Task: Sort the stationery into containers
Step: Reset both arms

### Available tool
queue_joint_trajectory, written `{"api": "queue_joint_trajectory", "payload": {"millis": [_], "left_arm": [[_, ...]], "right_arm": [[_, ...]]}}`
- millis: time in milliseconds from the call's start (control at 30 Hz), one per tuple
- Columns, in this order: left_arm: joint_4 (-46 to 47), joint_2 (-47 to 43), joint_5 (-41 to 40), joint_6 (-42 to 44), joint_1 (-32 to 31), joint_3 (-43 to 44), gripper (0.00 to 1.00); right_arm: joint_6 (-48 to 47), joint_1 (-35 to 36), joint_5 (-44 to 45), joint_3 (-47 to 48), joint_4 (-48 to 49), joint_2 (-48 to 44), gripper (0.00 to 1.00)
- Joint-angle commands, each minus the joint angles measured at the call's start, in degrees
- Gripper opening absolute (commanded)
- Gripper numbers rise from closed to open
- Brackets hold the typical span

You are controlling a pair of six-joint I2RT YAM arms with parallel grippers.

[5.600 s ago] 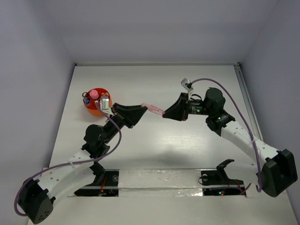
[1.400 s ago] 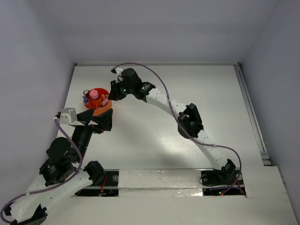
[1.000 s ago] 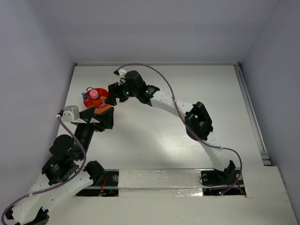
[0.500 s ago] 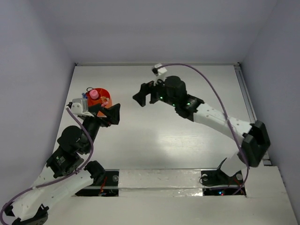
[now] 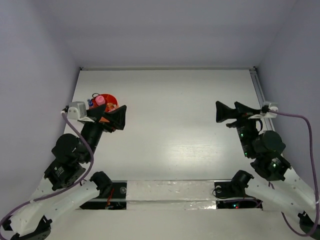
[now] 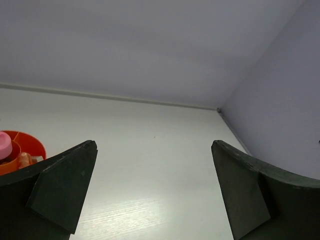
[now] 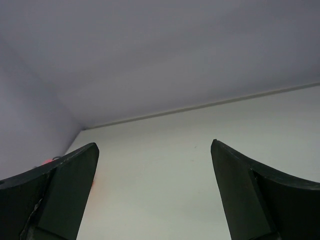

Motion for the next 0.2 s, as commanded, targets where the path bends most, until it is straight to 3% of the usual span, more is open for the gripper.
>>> {"api": "queue_joint_trajectory", "payload": {"millis": [0,167], "left_arm": [[5.86,-3.73,0.8,0.48,0.25,-1.51,0.99],[4.9,-4.18,1.76,-0.49,0.25,-2.4,0.99]], "right_arm": [[0.76,0.1,8.41,-3.95,-2.99,-0.75,1.0],[0.41,0.1,7.53,-2.38,-2.11,2.32,1.0]]}}
